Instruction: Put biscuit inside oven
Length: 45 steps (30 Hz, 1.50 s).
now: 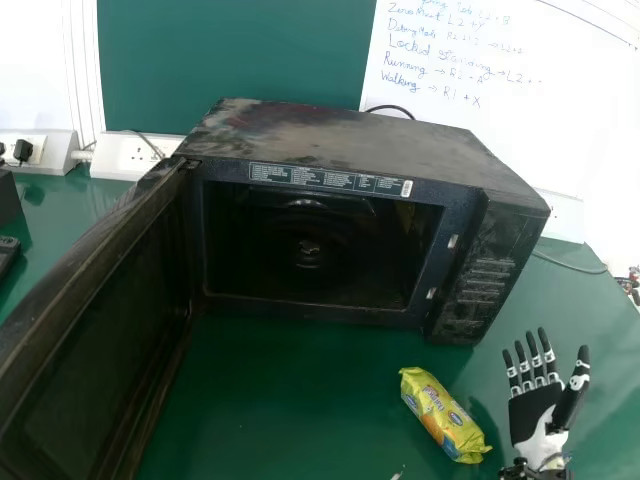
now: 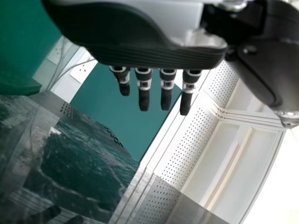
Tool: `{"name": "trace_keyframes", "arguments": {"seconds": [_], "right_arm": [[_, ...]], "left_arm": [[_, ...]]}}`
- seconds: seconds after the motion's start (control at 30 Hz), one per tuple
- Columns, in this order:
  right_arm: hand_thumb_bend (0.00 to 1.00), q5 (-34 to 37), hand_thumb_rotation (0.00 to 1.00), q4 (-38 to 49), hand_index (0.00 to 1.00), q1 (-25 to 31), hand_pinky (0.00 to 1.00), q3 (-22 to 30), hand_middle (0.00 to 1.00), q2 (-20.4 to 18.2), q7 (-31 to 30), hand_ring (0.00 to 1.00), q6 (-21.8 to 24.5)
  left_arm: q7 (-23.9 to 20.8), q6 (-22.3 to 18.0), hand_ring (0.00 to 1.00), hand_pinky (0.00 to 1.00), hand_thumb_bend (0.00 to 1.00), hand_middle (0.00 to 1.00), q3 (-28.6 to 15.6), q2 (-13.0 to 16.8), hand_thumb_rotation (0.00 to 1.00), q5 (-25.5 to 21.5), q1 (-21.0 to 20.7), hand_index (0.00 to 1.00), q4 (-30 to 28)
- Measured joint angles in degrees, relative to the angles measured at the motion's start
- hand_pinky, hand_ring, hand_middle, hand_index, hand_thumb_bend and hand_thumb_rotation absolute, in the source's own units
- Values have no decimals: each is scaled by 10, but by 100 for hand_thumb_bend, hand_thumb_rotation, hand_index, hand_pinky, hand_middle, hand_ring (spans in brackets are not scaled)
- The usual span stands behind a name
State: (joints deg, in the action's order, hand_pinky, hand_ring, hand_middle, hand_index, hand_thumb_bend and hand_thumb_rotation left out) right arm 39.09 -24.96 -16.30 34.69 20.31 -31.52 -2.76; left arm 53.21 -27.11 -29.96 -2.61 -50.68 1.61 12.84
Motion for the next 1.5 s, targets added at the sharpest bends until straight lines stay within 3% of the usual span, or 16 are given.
{"name": "trace_keyframes", "arguments": {"seconds": [0.33, 0.63, 0.87, 1.0, 1.17, 1.5], "right_arm": [[82, -20, 81, -5, 93, 0, 100, -1, 99, 7, -9, 100, -20], [93, -159, 69, 26, 95, 22, 100, -34, 98, 48, 44, 100, -99], [92, -219, 69, 55, 95, 32, 100, -53, 96, 76, 72, 98, -126], [88, -245, 61, 68, 93, 38, 100, -65, 95, 92, 77, 97, -135], [89, -306, 62, 94, 93, 46, 89, -83, 93, 121, 102, 94, -136], [98, -397, 60, 107, 92, 62, 83, -116, 92, 181, 112, 90, -149]], "left_arm": [[-2, -1, 93, 87, 95, 97, 0, -4, 66, 1, 0, 91, -2], [0, -3, 94, 89, 94, 97, 0, -4, 64, 0, 0, 91, -1], [-5, -10, 94, 88, 96, 96, 0, -8, 65, 10, 0, 90, -2], [-3, -8, 94, 88, 95, 97, 0, -9, 64, 6, 0, 90, -3], [1, -8, 94, 88, 94, 98, 0, -11, 65, 6, 0, 91, -3], [2, -9, 94, 88, 94, 97, 0, -12, 65, 6, 0, 91, -1]]}}
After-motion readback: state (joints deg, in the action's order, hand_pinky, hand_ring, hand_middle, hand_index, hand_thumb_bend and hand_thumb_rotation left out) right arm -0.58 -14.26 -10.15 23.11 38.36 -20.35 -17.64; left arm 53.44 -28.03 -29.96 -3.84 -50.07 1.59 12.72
